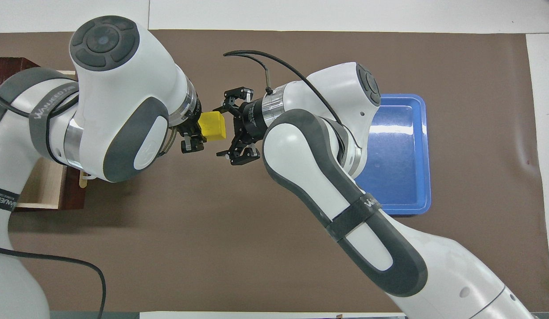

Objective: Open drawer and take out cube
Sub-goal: 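Close the right gripper on the yellow cube beside the left gripper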

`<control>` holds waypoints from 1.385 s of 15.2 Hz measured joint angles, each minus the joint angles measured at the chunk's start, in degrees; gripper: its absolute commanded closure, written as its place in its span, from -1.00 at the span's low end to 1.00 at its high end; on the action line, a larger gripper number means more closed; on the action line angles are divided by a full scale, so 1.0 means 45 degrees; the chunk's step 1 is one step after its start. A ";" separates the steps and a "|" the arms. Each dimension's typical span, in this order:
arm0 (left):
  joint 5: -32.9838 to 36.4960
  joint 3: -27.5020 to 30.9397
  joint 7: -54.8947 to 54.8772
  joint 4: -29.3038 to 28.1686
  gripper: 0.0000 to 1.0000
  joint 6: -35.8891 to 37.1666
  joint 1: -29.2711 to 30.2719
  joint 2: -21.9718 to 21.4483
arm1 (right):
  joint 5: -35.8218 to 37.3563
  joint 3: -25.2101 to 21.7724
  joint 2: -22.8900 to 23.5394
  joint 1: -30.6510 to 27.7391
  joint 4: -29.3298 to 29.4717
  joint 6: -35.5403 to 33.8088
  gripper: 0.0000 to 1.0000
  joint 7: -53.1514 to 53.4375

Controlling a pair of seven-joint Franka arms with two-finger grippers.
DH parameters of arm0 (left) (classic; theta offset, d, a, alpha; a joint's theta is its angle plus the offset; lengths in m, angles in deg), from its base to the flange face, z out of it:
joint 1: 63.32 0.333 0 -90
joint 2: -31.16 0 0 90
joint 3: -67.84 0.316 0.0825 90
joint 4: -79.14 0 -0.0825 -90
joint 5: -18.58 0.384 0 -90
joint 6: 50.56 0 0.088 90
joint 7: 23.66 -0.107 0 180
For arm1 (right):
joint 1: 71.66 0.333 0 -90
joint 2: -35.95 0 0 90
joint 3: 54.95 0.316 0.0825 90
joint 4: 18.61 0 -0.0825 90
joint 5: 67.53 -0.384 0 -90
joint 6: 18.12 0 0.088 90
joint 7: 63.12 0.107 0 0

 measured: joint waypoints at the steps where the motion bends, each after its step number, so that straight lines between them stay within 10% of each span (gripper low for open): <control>1: -0.0002 -0.0002 0.0000 -0.0010 1.00 0.0000 -0.0005 0.0002 | 0.0000 0.0000 0.0008 0.0045 0.0009 0.0063 -1.00 0.0000; 6: -0.0003 -0.0003 0.0001 -0.0038 1.00 -0.0005 -0.0010 0.0002 | 0.0000 -0.0001 0.0029 0.0068 0.0014 0.0071 -0.99 0.0000; 11: -0.0010 -0.0009 0.0001 -0.0083 1.00 0.0017 -0.0018 0.0002 | 0.0058 -0.0019 0.0073 0.0081 0.0018 0.0135 -0.47 0.0000; 12: -0.0013 -0.0012 0.0001 -0.0101 1.00 0.0046 -0.0019 0.0001 | 0.0074 -0.0024 0.0082 0.0084 0.0022 0.0212 -0.14 0.0000; 13: -0.0020 -0.0019 0.0001 -0.0127 1.00 0.0092 -0.0021 0.0001 | 0.0081 -0.0046 0.0092 0.0084 0.0033 0.0291 0.81 0.0000; 14: -0.0036 -0.0031 0.0001 -0.0149 1.00 0.0152 -0.0025 0.0001 | 0.0098 -0.0072 0.0102 0.0083 0.0049 0.0376 1.00 0.0000; 21: -0.0039 -0.0032 0.0023 -0.0165 1.00 0.0088 -0.0034 -0.0034 | 0.0479 -0.0089 0.0110 0.0108 0.0199 0.0375 1.00 0.0380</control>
